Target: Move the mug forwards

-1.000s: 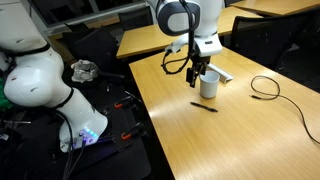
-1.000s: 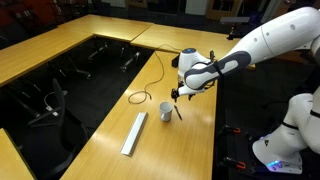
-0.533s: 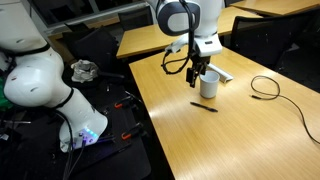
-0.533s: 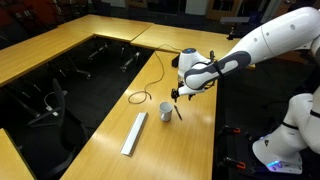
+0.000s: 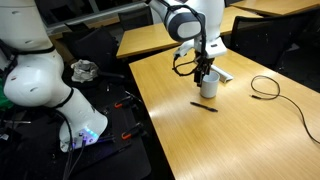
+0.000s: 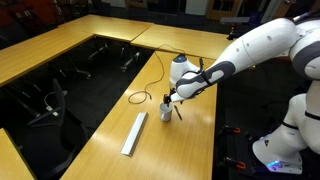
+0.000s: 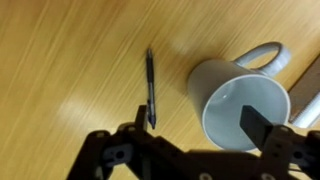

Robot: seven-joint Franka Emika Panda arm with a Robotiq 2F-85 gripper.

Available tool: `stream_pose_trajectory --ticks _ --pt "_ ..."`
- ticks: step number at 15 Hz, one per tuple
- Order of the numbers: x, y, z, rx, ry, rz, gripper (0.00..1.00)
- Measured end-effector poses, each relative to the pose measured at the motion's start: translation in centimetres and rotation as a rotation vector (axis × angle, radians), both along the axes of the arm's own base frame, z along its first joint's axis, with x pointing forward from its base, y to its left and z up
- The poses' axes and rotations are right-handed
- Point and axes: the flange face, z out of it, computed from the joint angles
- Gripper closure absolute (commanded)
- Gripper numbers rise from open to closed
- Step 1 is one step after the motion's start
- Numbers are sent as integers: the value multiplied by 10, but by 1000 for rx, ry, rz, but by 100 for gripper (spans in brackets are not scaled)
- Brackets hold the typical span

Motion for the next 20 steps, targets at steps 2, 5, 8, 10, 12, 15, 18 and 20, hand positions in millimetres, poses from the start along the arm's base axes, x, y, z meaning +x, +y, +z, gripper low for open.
stream_pose_trajectory --ticks 2,5,8,10,12,15,18,20 --pt "16 -1 -16 -22 -22 4 0" --pt "34 -4 -37 -27 -13 2 34" --pt "43 -4 -50 3 16 8 57" --pt "48 -5 -46 18 31 24 73" --pt "48 -7 -44 25 47 33 88" --pt "46 -8 -44 26 51 57 100" --pt "39 -4 -43 29 60 93 97" --pt "27 0 -42 37 73 118 97"
